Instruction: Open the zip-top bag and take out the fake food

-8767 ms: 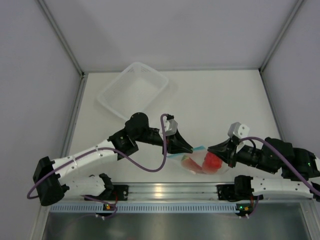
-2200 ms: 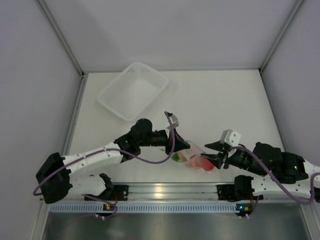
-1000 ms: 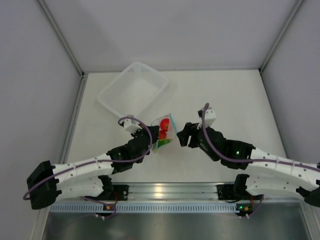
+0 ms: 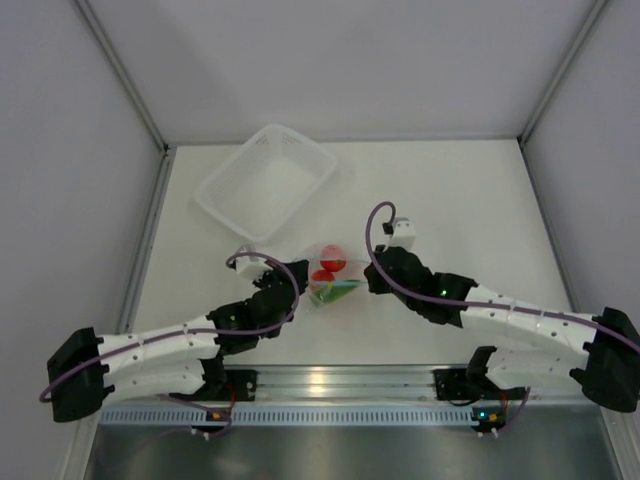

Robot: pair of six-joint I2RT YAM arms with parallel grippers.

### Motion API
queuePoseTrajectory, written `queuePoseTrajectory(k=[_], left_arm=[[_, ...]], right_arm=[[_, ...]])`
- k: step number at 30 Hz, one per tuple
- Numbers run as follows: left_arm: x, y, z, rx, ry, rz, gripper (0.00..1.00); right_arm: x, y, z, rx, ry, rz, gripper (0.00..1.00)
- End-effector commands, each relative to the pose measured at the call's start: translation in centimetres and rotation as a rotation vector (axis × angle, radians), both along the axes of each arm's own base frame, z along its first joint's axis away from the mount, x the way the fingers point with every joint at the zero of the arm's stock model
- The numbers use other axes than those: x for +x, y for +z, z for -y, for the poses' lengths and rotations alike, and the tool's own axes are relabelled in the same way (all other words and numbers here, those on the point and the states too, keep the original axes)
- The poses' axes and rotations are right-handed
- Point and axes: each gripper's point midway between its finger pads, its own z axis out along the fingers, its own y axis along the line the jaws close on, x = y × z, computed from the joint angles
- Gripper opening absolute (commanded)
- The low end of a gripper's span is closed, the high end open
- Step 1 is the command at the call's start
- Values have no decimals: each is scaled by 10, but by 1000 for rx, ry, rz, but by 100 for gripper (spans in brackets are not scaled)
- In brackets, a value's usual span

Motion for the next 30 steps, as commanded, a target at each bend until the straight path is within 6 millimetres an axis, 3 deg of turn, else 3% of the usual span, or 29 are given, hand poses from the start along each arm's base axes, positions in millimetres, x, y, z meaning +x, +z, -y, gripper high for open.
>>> queuePoseTrajectory(k=[1, 3, 5, 9, 13, 20, 25, 30], left_arm=[[3, -4, -36, 60, 125, 13, 0], [2, -2, -31, 75, 95, 11, 0], [3, 1, -23, 76, 73, 4, 0], [-2, 1, -4, 55, 31, -11, 0], [-6, -4, 19, 85, -37, -38, 0], [-8, -6, 39, 131, -121, -59, 0], [-12, -5, 53, 168, -193, -65, 0], [-17, 2, 63, 185, -265, -57, 0]], right_arm=[[6, -18, 53, -147, -96, 4, 0], [4, -16, 53, -143, -83, 6, 0], [3, -8, 39, -120, -4, 15, 2], [-13, 11, 1, -30, 208, 7, 18], [-19, 39, -12, -31, 309, 61, 32], [-33, 70, -6, -79, 418, 157, 37], [-60, 101, -29, -13, 657, 281, 38], [-65, 90, -49, -69, 798, 296, 38]])
